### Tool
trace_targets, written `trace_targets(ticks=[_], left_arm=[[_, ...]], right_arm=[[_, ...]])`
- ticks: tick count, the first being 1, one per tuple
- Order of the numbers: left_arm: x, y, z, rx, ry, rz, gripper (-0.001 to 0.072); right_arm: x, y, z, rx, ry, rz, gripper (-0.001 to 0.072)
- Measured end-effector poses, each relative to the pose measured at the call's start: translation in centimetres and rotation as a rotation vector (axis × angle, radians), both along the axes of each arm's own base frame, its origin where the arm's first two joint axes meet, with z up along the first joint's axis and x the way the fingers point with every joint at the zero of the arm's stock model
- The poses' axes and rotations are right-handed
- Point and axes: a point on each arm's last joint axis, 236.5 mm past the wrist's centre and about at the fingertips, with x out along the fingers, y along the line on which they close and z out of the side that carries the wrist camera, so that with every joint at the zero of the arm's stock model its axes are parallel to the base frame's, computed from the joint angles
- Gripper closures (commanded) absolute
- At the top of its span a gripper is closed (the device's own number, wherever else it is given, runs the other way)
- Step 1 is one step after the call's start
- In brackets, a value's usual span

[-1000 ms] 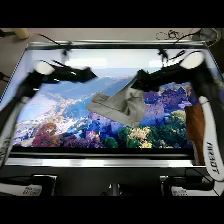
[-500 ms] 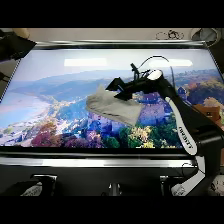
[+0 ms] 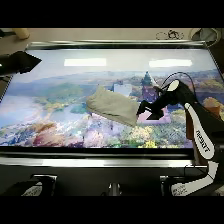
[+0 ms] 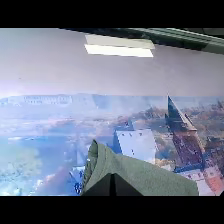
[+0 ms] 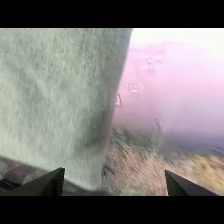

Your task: Fold the shirts.

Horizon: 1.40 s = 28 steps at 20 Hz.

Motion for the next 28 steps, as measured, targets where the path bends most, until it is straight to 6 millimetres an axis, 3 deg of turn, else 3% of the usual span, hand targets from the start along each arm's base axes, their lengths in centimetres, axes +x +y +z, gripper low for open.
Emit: trace_targets(ticks=[1,2,3,4,6,8,9,11,13,16,19,22,25,28], left_arm=[[-0.1,0.0,-0.2,0.002,0.006,-0.003,0.0682],[-0.2,-0.1,-0.4,0.004,0.013,-0.006,0.0682],[-0.3,-0.1,-0.5,0.006,0.018,-0.009,0.0682],[-0.3,-0.1,-0.7,0.008,0.022,-0.011,0.0682],[-0.4,-0.1,-0.7,0.008,0.025,-0.012,0.0681],[-0.5,-0.2,-0.9,0.009,0.029,-0.015,0.0682],[-0.5,-0.2,-0.9,0.012,0.027,-0.017,0.0681],[-0.4,-0.2,-0.9,0.021,0.023,-0.023,0.0682],[-0.3,-0.1,-0.9,0.026,0.018,-0.024,0.0681],[-0.2,-0.1,-0.8,0.036,0.006,-0.028,0.0681],[-0.1,0.0,-0.8,0.041,0.0,-0.03,0.0681],[-0.1,0.0,-0.8,0.044,-0.004,-0.031,0.0681],[-0.1,0.0,-0.7,0.049,-0.007,-0.034,0.0681],[-0.1,0.0,-0.7,0.058,-0.014,-0.04,0.0681]], right_arm=[[0.1,0.7,-0.8,0.009,-0.002,-0.013,0.0058],[0.4,1.6,-1.5,0.027,-0.008,-0.034,0.0173],[0.6,2.5,-2.0,0.049,-0.008,-0.058,0.0397],[1.3,3.2,-2.3,0.068,-0.025,-0.085,0.0678],[3.3,4.4,-1.5,0.135,-0.074,-0.147,0.0686],[6.3,4.4,1.6,0.217,-0.163,-0.191,0.0686],[7.6,3.8,4.1,0.254,-0.21,-0.197,0.0686],[10.0,0.6,9.7,0.284,-0.314,-0.222,0.0685],[10.8,-4.4,15.0,0.251,-0.396,-0.27,0.0685],[8.7,-12.8,19.6,0.135,-0.442,-0.352,0.0685],[5.8,-20.6,22.3,0.034,-0.469,-0.485,0.0686],[3.3,-26.9,24.2,-0.037,-0.508,-0.627,0.0685],[0.2,-30.7,25.4,-0.072,-0.506,-0.724,0.0685],[-3.3,-33.0,25.3,-0.115,-0.444,-0.781,0.0685]])
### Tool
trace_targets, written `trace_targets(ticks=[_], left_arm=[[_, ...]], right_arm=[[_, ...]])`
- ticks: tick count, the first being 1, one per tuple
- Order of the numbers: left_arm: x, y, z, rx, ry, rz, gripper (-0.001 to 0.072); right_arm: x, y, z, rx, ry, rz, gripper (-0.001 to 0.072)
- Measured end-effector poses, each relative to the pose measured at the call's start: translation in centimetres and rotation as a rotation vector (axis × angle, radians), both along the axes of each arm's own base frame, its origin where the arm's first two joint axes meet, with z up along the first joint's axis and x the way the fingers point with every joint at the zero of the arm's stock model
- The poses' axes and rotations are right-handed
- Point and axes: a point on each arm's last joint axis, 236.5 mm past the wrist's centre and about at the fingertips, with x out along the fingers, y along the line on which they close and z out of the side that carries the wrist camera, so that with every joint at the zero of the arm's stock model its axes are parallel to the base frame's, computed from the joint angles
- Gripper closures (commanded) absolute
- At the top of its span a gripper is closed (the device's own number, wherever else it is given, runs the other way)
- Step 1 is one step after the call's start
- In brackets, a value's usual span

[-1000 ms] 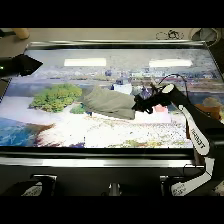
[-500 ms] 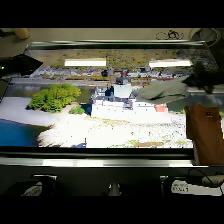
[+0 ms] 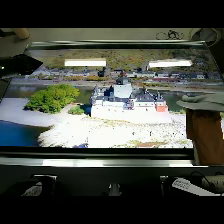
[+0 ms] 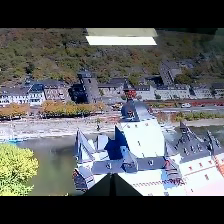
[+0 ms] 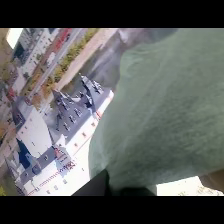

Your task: Fold the shirts.

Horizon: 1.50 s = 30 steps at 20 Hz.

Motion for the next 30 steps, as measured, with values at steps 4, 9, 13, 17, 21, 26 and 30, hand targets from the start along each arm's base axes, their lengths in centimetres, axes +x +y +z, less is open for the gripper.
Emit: trace_targets(ticks=[4,9,13,17,21,26,30], left_arm=[[0.0,0.0,0.0,0.004,-0.002,-0.003,0.0681],[0.0,0.0,0.0,0.008,-0.005,-0.006,0.0681],[0.0,0.0,0.0,0.012,-0.007,-0.009,0.0681],[0.0,-0.1,0.0,0.011,-0.009,-0.011,0.0681],[0.0,-0.1,0.0,0.01,-0.008,-0.012,0.0682],[1.3,0.6,-1.3,0.126,0.008,0.017,0.0684],[3.6,3.5,-7.4,0.425,0.191,0.132,0.01]], right_arm=[[-5.3,-2.8,-2.0,-0.057,0.199,-0.099,0.0685],[-12.2,-6.0,-4.6,-0.156,0.487,-0.217,0.0686],[-17.4,-4.5,-9.6,-0.104,0.715,-0.228,0.0685],[-20.8,-2.8,-14.7,-0.066,0.85,-0.232,0.0138],[-20.5,-3.9,-15.5,-0.13,0.818,-0.228,0.0032],[-9.9,-9.0,-5.6,-0.431,0.38,-0.219,0.0048],[4.1,0.0,1.2,-0.604,0.028,0.077,0.0048]])
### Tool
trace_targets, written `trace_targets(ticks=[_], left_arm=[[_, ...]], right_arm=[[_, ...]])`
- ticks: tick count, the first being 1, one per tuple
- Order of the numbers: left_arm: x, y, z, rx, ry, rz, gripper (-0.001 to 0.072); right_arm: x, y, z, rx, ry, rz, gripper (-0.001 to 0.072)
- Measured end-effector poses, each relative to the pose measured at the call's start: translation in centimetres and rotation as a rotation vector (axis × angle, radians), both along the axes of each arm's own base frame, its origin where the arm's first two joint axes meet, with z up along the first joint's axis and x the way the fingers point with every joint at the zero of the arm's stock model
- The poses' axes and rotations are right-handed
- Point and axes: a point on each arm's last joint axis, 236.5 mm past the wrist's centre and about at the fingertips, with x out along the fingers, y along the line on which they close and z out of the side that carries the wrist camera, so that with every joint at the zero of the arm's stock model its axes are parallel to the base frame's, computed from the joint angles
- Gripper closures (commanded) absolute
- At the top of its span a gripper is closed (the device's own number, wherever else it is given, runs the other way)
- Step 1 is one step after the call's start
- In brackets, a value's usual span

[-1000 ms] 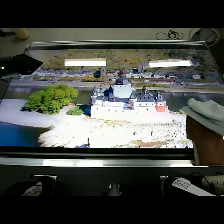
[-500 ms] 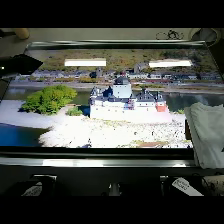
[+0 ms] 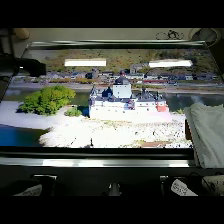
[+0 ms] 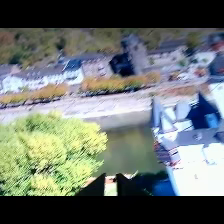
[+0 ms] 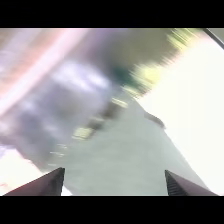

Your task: Fold the shirts.

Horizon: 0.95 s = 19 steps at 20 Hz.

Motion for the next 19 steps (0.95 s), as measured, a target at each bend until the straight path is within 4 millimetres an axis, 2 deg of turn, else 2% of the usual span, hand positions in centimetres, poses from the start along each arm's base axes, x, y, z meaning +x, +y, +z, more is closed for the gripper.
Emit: trace_targets(ticks=[1,2,3,4,5,6,7,9,12,19], left_arm=[[0.0,0.5,-1.8,0.047,0.063,0.029,0.0027],[-0.6,0.7,-4.1,0.082,0.15,0.05,0.0027],[-1.6,0.7,-6.1,0.106,0.233,0.055,0.0027],[-2.7,0.4,-8.1,0.116,0.309,0.048,0.0028],[-3.6,-0.1,-9.5,0.112,0.356,0.038,0.0029],[-4.2,-0.4,-10.6,0.1,0.381,0.038,0.003],[-4.5,-0.7,-11.3,0.089,0.39,0.046,0.003],[-4.6,-0.6,-12.2,0.075,0.394,0.071,0.0029],[-4.6,-0.4,-12.9,0.065,0.396,0.089,0.0029],[-4.6,-0.4,-13.3,0.06,0.397,0.102,0.0028]], right_arm=[[2.4,3.7,-0.2,-0.001,0.003,0.094,0.0043],[4.3,7.8,-1.3,0.012,0.031,0.186,0.0029],[5.3,11.4,-3.0,0.038,0.079,0.263,0.0029],[5.8,15.0,-5.1,0.082,0.146,0.334,0.0029],[5.9,17.7,-7.0,0.119,0.208,0.387,0.003],[5.5,20.1,-8.7,0.158,0.272,0.431,0.003],[5.2,21.7,-10.1,0.18,0.326,0.461,0.003],[4.6,23.4,-11.7,0.201,0.395,0.492,0.0031],[3.7,24.8,-12.8,0.222,0.456,0.519,0.0031],[3.1,25.5,-13.4,0.235,0.495,0.535,0.0031]])
